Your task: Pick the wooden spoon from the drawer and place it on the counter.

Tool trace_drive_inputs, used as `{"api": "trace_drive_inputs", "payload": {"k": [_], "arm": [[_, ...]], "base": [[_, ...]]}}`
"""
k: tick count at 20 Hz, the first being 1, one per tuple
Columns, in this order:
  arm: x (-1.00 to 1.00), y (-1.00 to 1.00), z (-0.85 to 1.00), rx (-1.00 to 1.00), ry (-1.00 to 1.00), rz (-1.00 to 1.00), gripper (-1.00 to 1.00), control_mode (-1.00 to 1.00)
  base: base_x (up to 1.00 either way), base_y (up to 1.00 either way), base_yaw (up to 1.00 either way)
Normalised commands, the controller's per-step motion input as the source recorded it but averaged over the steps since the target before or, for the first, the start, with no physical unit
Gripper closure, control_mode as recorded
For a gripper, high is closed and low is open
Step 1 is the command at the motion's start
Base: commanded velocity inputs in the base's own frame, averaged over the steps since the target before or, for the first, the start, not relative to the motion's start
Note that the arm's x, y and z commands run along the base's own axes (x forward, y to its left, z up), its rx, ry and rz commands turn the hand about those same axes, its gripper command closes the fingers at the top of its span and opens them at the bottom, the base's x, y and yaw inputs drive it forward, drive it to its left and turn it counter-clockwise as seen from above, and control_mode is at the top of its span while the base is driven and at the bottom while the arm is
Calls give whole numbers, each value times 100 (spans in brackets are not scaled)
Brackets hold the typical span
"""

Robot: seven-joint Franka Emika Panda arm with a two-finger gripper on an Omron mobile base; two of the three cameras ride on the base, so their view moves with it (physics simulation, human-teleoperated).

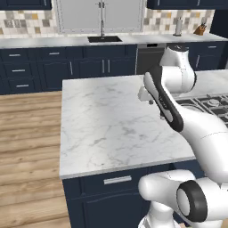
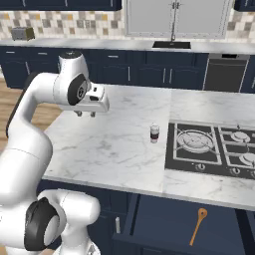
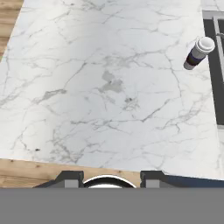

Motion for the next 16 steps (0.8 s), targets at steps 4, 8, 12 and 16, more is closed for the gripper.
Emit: {"api": "trace_drive_inputs", "payload": {"k": [4,8,12,16], "arm": [[-3,-39,0,9,0,0,-100,-100],[-17,-92,-2,22,-1,-2,-100,-100],[-28,-100,-11,28,0,-4,-100,-100],[-46,-100,-26,31,2,-10,-100,-100]], "base": [[0,0,0],[0,0,0],[0,0,0],[0,0,0]]}}
